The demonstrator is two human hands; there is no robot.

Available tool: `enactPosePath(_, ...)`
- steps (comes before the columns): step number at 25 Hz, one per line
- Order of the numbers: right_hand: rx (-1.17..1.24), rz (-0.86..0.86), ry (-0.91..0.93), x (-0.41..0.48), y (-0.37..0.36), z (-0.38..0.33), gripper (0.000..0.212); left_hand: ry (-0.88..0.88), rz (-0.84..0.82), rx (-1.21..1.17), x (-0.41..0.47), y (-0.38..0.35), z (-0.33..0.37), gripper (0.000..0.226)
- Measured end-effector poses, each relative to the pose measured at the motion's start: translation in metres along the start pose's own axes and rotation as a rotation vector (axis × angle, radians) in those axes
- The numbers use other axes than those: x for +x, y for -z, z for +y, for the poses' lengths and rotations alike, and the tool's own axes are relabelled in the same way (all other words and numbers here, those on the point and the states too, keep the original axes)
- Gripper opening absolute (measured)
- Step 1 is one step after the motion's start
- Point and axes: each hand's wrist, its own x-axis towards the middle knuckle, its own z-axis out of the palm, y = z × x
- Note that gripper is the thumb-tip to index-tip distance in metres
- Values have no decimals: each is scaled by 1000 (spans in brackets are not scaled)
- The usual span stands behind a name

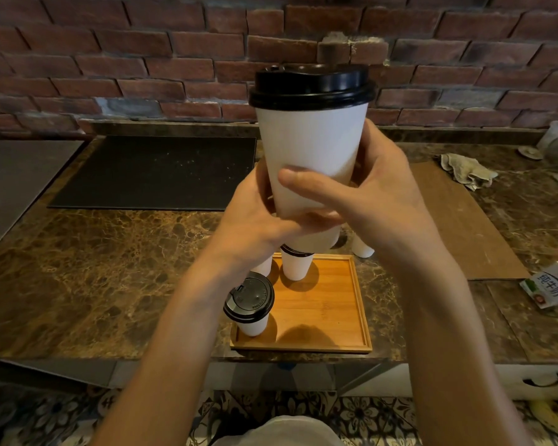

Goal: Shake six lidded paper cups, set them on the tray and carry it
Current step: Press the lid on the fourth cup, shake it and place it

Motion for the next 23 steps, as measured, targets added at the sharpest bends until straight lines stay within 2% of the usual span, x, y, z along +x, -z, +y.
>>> enactPosePath(6, -123, 111, -25, -3, -9, 1, 85, -61, 84, 29, 3, -4, -5, 68)
enactPosePath(13, -128, 142, -28, -3, -11, 0, 86, -68, 57, 51, 2, -2, -6, 67)
enactPosePath(23, 58, -18, 2, 0, 7, 1, 69, -21, -102, -41, 0, 5, 3, 67)
